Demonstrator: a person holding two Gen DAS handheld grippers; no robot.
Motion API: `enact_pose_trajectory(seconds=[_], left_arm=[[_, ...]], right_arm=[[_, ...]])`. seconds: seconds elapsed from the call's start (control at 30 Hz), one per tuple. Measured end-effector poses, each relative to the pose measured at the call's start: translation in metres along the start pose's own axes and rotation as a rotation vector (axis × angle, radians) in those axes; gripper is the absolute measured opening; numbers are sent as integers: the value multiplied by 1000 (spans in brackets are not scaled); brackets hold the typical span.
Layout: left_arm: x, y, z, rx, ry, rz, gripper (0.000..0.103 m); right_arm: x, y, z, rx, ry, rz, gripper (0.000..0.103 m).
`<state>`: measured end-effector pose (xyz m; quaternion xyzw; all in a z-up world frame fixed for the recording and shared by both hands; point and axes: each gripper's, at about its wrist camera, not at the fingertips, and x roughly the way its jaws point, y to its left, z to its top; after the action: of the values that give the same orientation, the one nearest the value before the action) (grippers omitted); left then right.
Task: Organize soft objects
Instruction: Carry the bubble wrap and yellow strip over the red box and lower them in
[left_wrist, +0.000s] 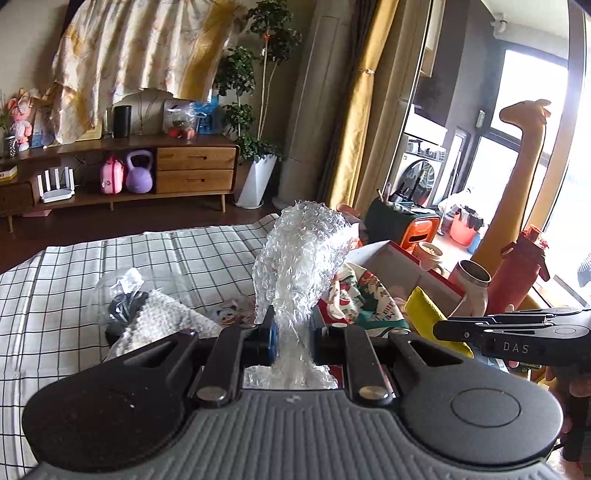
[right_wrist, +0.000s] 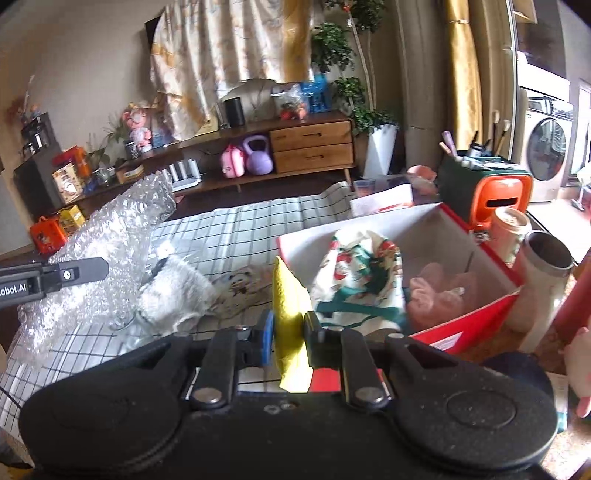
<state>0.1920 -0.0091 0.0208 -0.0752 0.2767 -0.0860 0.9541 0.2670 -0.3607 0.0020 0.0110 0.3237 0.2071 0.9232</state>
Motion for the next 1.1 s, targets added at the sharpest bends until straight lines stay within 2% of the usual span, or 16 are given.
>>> enact_pose_trajectory(seconds=[0.5,0.83,1.1], left_arm=[[78,-92,27,114,67,-102,16],[129,-120,34,128,119,-134,16],[177,-135,33,149,158,-130,16]], right_arm=[[14,-74,26,75,-13,-120,16],[38,-118,45,117,-21,-210,16],[76,-140,47,140,23,-256,16]])
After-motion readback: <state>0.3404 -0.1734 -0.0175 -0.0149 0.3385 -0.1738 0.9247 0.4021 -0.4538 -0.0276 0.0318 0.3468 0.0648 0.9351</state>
